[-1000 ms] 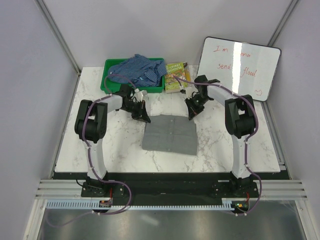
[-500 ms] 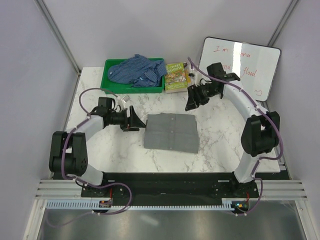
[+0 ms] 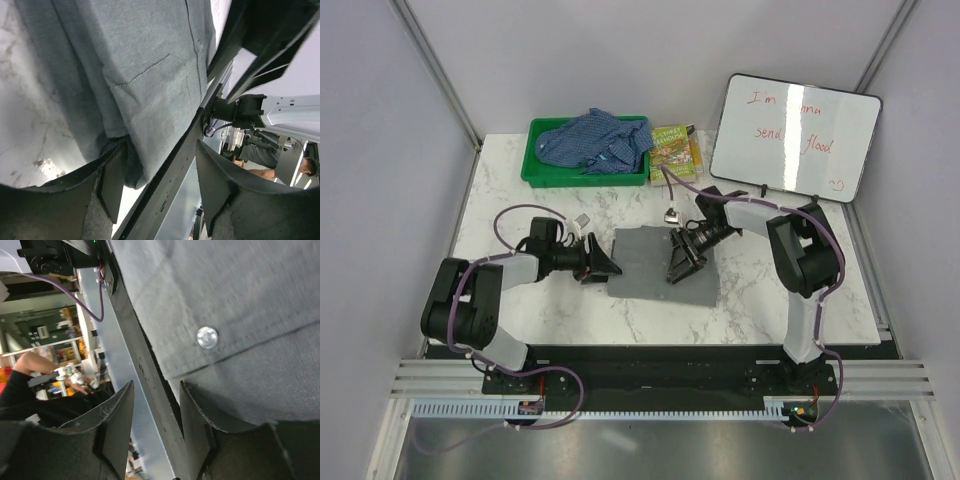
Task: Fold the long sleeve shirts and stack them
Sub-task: Fold the shirt
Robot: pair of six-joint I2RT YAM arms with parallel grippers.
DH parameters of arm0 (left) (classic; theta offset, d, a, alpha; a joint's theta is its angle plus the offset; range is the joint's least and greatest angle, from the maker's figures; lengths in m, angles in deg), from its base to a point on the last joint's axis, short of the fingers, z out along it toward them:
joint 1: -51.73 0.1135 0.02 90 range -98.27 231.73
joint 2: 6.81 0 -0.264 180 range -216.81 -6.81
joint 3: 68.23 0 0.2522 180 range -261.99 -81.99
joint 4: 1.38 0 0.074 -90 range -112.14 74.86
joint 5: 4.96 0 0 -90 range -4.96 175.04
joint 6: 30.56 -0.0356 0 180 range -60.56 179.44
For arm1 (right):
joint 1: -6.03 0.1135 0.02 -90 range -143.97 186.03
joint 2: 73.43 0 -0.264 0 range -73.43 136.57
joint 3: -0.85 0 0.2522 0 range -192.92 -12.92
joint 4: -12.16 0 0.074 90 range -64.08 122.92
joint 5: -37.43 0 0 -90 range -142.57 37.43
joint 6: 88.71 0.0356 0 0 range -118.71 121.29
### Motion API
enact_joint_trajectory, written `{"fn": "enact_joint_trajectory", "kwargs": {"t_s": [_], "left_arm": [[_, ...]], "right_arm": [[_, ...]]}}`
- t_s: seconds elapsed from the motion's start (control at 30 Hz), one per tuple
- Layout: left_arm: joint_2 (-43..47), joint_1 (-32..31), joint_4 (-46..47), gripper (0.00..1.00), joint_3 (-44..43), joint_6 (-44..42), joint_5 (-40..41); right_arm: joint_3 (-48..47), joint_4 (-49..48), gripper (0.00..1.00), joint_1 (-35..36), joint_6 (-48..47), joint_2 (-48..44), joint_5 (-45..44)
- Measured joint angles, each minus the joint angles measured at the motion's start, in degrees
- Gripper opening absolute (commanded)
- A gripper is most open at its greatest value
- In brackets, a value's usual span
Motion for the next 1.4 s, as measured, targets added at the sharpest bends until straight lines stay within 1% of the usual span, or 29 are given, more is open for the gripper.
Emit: {"fn": "enact_joint_trajectory", "kwargs": {"t_s": [0.03,0.1,0.13,0.2,0.23,0.27,0.3,0.47,0.53,0.57,0.6,0.63,0.67,0.7,0.77,0.8,0.83,0.9,1.0,1.03,1.07,1.1,1.17,1.23,1.3,1.4], "left_arm": [[-0.35,-0.48,1.01,0.60,0.00,0.70,-0.13],[-1.01,-1.25,2.71,0.49,0.11,1.90,-0.39],[-1.27,-1.55,3.34,0.37,0.22,2.36,-0.46],[-2.14,-1.95,3.48,0.21,0.20,2.99,-0.39],[-2.60,-2.03,2.73,0.09,0.15,2.89,0.09],[-3.10,-2.10,1.33,0.05,0.02,2.32,0.81],[-3.43,-2.10,0.17,0.02,-0.07,2.10,1.62],[-5.42,-2.12,-7.13,0.02,-1.22,-0.94,7.48],[-6.43,-2.16,-10.01,0.04,-2.84,-2.36,9.81],[-6.84,-2.19,-11.23,0.08,-3.78,-3.08,10.75],[-7.19,-2.19,-12.11,0.21,-4.66,-3.76,11.47],[-7.52,-2.21,-13.05,0.27,-5.64,-4.66,12.00],[-7.69,-2.23,-13.68,0.31,-6.40,-5.77,12.15],[-7.72,-2.23,-14.36,0.38,-6.99,-6.60,12.35],[-7.08,-2.05,-15.96,0.45,-8.07,-9.03,12.02],[-6.14,-2.03,-16.63,0.52,-8.13,-9.86,11.85],[-4.15,-2.01,-17.79,0.56,-8.11,-10.82,11.50],[2.14,-1.84,-19.34,0.67,-8.09,-12.41,9.35],[12.33,-2.73,-18.62,0.68,-8.13,-12.83,4.63],[14.12,-3.65,-18.16,0.68,-8.13,-12.70,3.48],[15.32,-5.20,-16.72,0.68,-7.91,-12.26,2.29],[15.45,-7.48,-14.08,0.68,-7.37,-11.28,0.90],[13.18,-11.23,-9.92,0.69,-5.92,-8.81,-0.79],[9.46,-13.33,-7.98,0.70,-5.05,-7.15,-1.62],[5.22,-14.05,-6.19,0.70,-4.17,-5.55,-1.51],[-1.20,-13.44,-4.11,0.68,-3.74,-4.15,-0.63]], "right_arm": [[1.07,-0.02,0.48,-0.09,-0.13,0.70,0.46],[2.58,-0.02,0.48,-0.17,-0.44,2.08,1.14],[3.06,-0.02,0.47,-0.22,-0.61,2.75,1.29],[3.56,-0.07,0.46,-0.26,-0.94,4.04,1.33],[3.67,-0.09,0.46,-0.26,-1.07,4.70,1.27],[3.72,-0.13,0.45,-0.26,-1.20,5.46,1.18],[3.78,-0.17,0.45,-0.26,-1.27,6.03,1.14],[3.87,-0.35,0.44,-0.26,-1.57,8.46,0.81],[4.00,-0.50,0.45,-0.24,-1.57,8.46,0.55],[4.04,-0.68,0.45,-0.24,-1.55,8.46,0.46],[4.07,-0.74,0.45,-0.26,-1.55,8.46,0.37],[4.09,-0.83,0.46,-0.26,-1.55,8.46,0.09],[4.09,-0.92,0.47,-0.26,-1.55,8.46,0.02],[4.09,-0.90,0.48,-0.26,-1.55,8.41,-0.02],[4.07,-0.42,0.51,-0.26,-2.40,7.85,0.04],[4.09,0.31,0.52,-0.26,-3.23,7.06,0.00],[4.15,1.07,0.55,-0.28,-4.11,5.81,0.09],[4.76,2.36,0.57,-0.39,-5.97,1.42,0.81],[7.02,2.03,0.60,-0.46,-6.29,-7.85,2.93],[8.85,-0.37,0.62,-0.46,-5.20,-12.35,4.31],[9.27,-0.92,0.63,-0.44,-4.66,-13.29,4.57],[10.91,-3.67,0.63,-0.24,-2.10,-15.43,5.70],[13.27,-8.17,0.66,0.50,1.44,-15.89,6.62],[14.51,-10.75,0.67,1.38,3.69,-13.84,6.80],[15.32,-13.03,0.67,2.14,5.31,-10.40,6.69],[16.90,-14.82,0.68,2.14,6.51,-5.11,6.32]]}}
